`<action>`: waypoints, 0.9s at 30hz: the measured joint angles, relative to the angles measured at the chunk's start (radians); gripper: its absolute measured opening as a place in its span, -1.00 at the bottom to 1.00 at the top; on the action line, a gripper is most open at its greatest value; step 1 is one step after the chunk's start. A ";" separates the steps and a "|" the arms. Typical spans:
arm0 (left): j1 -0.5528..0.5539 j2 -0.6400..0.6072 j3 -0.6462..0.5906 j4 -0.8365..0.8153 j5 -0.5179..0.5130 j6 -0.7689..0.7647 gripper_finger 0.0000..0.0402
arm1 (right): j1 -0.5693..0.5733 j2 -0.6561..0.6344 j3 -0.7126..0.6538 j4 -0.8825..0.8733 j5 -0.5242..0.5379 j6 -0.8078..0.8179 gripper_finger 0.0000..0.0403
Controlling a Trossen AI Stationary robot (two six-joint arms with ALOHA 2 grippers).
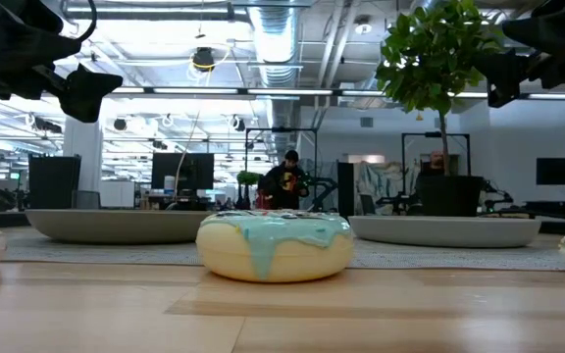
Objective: Pick & Place donuts
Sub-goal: Put the big purple donut into the blue plate
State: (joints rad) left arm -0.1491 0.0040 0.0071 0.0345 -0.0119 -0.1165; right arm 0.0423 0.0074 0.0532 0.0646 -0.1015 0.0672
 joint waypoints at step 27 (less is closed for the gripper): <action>0.000 0.000 0.000 0.000 0.001 0.000 0.52 | 0.134 0.889 0.449 0.074 0.235 -0.170 0.19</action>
State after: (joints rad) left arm -0.1490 0.0043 0.0067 0.0345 -0.0113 -0.1165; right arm 0.1761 0.8961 0.5021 0.1390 0.1333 -0.1028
